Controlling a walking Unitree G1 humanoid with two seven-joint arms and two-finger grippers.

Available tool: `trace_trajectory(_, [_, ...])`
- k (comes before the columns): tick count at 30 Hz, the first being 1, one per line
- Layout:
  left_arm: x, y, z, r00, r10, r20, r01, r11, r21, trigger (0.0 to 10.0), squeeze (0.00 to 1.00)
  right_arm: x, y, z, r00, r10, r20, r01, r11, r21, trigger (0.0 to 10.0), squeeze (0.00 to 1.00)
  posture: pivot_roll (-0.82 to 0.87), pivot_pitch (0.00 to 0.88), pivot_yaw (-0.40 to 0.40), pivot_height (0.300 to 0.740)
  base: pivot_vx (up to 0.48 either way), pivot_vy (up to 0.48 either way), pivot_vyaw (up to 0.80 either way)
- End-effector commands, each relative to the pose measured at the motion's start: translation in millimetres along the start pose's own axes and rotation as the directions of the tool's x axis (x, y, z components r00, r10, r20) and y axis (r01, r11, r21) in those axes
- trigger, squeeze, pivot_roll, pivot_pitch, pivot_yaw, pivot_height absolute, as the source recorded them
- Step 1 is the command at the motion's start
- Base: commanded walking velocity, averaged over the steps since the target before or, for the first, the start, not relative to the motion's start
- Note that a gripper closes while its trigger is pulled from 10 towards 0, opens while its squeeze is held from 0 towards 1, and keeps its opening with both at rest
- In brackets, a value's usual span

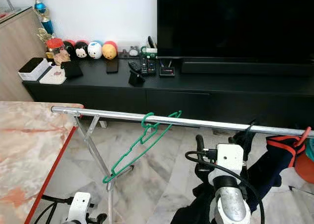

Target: Hang hanger

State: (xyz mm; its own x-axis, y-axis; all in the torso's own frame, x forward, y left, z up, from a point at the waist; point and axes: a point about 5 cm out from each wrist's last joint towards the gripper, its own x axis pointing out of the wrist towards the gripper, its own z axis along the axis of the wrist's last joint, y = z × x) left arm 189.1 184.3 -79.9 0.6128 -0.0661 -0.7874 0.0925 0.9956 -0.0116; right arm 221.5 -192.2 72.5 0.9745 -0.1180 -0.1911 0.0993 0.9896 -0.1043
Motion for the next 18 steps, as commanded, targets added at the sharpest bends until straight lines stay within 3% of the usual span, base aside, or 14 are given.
trace_trajectory(1, [-0.7,2.4,-1.8,1.0,0.003,-0.011,-0.003,1.0,0.008,10.0,0.0,3.0,-1.7,-6.8,0.999,-0.013,-0.051,0.013,1.0,-0.006,10.0,0.0,-0.09,0.0,0.029,0.74,0.0,0.0,0.0])
trace_trajectory(10, [-0.7,2.2,-2.3,1.0,0.005,-0.013,-0.005,1.0,0.007,10.0,0.0,13.1,-12.3,-20.1,0.987,-0.102,-0.121,0.112,0.99,0.08,10.0,0.0,-0.08,0.0,0.028,0.74,0.0,0.0,0.0])
trace_trajectory(18, [-0.7,2.1,-2.4,1.0,0.007,-0.014,-0.007,1.0,0.008,10.0,0.0,14.9,-17.7,-25.5,0.981,-0.132,-0.144,0.146,0.985,0.088,10.0,0.0,-0.08,0.0,0.029,0.74,0.0,0.0,0.0])
